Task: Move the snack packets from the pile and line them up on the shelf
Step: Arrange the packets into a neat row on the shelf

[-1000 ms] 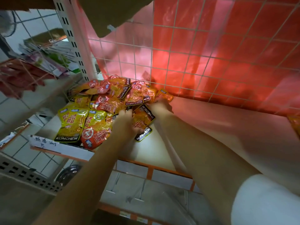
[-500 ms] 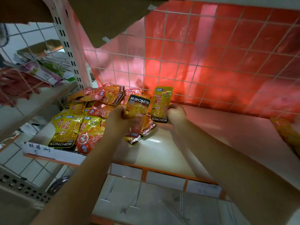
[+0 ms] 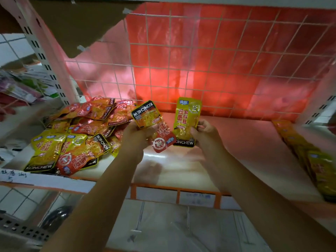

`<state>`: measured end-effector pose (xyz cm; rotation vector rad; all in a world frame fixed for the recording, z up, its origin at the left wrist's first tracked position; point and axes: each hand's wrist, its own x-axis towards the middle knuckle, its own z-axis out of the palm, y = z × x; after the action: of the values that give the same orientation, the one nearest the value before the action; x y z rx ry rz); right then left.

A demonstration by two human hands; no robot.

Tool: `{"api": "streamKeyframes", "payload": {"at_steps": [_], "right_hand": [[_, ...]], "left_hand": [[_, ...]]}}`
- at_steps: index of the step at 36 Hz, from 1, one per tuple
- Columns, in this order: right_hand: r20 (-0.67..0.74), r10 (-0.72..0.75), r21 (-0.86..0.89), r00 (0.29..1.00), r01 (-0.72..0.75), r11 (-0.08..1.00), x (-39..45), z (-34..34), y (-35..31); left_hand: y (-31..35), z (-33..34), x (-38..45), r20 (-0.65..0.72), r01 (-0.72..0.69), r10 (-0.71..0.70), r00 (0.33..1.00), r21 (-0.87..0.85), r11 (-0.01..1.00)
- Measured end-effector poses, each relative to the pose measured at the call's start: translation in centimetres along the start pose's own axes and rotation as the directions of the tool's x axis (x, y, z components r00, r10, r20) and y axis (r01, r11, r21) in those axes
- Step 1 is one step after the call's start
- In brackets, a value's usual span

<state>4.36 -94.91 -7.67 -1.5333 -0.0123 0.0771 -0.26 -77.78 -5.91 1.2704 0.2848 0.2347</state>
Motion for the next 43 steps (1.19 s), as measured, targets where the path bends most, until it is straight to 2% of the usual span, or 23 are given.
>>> {"api": "streamKeyframes", "payload": {"at_steps": [4, 17, 24, 37, 43], "right_hand": [[0.008, 0.013, 0.046, 1.000, -0.014, 0.999, -0.9, -3.0, -0.3], [-0.181, 0.000, 0.062, 0.983, 0.011, 0.998, -2.7, -16.6, -1.6], [-0.186, -0.041, 0.056, 0.982, 0.052, 0.997, -4.5, -24.8, -1.9], [-0.121, -0.003, -0.210, 0.993, -0.022, 0.977, -6.6, -35.3, -0.3], [0.024, -0.083, -0.415, 0.996, 0.086, 0.906, -7.3, -36.3, -0.1]], "left_hand": [[-0.6, 2.8, -0.3, 0.038, 0.012, -0.010, 0.999, -0.045, 0.999], [-4.1, 15.0, -3.2, 0.152, 0.093, -0.085, 0.985, -0.046, 0.995], [-6.8, 21.1, -6.4, 0.216, 0.122, -0.106, 0.971, -0.062, 0.991], [-10.6, 28.0, -11.4, 0.146, 0.160, -0.147, 0.978, -0.081, 0.984], [-11.5, 29.6, -13.0, 0.126, 0.130, -0.116, 0.985, -0.112, 0.985]]}}
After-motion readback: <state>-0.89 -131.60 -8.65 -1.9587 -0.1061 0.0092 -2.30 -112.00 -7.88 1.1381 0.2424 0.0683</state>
